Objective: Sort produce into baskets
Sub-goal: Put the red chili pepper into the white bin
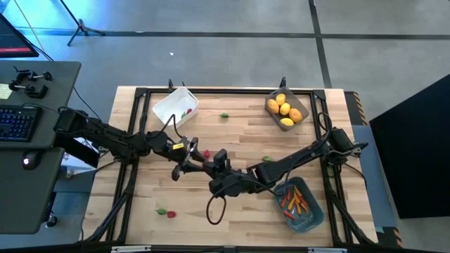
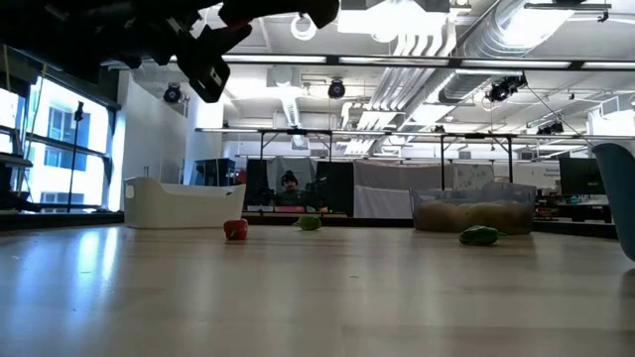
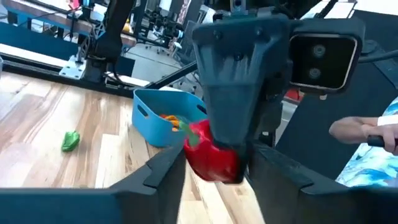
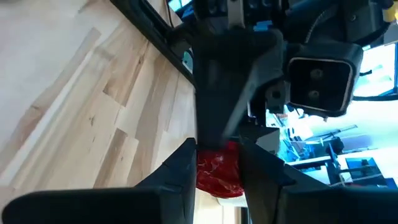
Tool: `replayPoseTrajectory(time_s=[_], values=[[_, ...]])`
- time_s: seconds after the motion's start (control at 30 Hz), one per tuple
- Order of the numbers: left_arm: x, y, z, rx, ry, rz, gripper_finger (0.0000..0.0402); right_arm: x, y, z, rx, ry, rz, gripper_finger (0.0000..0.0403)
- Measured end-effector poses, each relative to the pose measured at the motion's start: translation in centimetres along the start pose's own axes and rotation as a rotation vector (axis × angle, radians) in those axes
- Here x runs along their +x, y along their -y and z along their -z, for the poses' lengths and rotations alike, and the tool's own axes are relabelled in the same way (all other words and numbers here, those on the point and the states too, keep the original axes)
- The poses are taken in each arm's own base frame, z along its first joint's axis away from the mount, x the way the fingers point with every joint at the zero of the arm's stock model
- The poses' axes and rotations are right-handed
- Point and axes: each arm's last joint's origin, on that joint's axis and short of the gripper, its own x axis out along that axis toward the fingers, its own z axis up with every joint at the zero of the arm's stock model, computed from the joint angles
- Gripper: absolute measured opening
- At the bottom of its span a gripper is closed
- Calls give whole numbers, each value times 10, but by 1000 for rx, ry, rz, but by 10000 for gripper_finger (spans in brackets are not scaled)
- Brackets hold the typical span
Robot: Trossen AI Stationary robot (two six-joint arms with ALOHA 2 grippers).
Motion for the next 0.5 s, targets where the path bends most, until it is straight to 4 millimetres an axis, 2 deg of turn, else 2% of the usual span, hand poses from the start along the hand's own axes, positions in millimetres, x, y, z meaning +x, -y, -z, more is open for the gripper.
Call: replayPoseTrajectory(time_s=[0.27, 0.37, 0.5], values=[[0, 0, -2, 10, 17, -16, 51, 0, 1, -2, 18, 17, 12, 101], [-1, -5, -3, 18, 24, -43, 21, 0, 2, -2, 50, 3, 35, 133], [-5, -19, -5, 8, 19, -133, 13, 0, 5, 0, 134, -57, 121, 193]])
